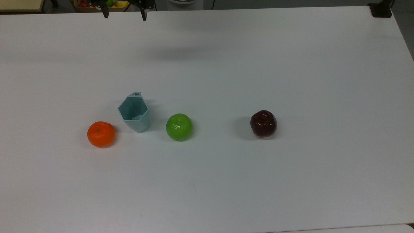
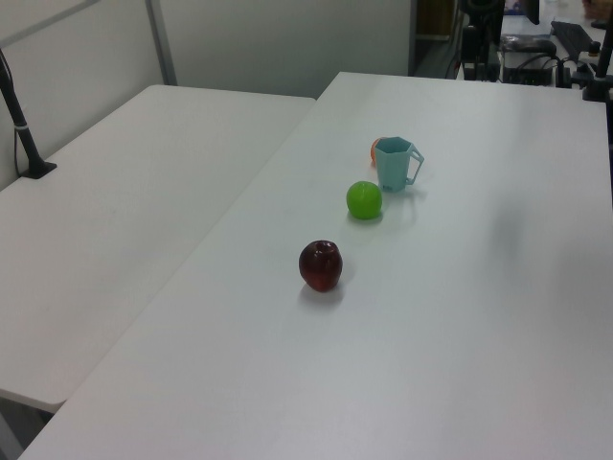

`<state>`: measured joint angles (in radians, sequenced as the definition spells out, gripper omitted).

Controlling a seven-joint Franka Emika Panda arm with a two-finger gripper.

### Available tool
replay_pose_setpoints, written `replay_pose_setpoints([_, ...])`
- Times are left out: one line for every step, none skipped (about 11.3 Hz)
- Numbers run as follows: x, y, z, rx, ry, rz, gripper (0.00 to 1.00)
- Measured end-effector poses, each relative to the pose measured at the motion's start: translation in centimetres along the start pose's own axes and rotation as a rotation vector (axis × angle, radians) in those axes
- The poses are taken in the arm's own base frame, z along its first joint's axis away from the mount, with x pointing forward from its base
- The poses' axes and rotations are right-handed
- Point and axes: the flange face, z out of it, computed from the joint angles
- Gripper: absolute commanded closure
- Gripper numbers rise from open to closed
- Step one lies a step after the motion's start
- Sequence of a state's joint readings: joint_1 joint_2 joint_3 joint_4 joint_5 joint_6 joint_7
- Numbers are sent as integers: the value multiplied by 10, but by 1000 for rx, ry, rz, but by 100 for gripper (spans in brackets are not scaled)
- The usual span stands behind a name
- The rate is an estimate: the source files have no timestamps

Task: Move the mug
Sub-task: 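Move the open gripper down over the light-blue hexagonal mug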

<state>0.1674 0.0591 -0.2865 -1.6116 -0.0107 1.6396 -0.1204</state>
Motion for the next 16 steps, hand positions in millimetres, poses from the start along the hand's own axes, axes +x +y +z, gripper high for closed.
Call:
replay_pose_setpoints([0,0,0,0,-1,0,0])
replay_pose_setpoints([0,0,0,0,-1,0,0])
replay_pose_setpoints([0,0,0,0,-1,0,0])
replay_pose_setpoints([0,0,0,0,-1,0,0])
replay_pose_setpoints([0,0,0,0,-1,0,0])
replay_pose_setpoints([0,0,1,0,-2,0,0])
replay_pose_setpoints([1,0,2,-1,-4,0,0])
replay_pose_setpoints([2,0,3,-1,-6,0,0])
replay_pose_setpoints([3,-1,5,-2,-10,0,0])
replay_pose_setpoints([5,-1,8,-4,-6,-1,0])
replay_pose_setpoints([8,-1,9,-7,6,-1,0])
replay_pose_setpoints([15,-2,13,-13,27,-2,0])
replay_pose_setpoints([23,-3,23,-19,36,-6,0])
replay_pose_setpoints([30,-3,34,-26,44,-8,0])
replay_pose_setpoints([39,-4,50,-34,55,-14,0])
replay_pose_setpoints([48,-5,69,-43,64,-35,0])
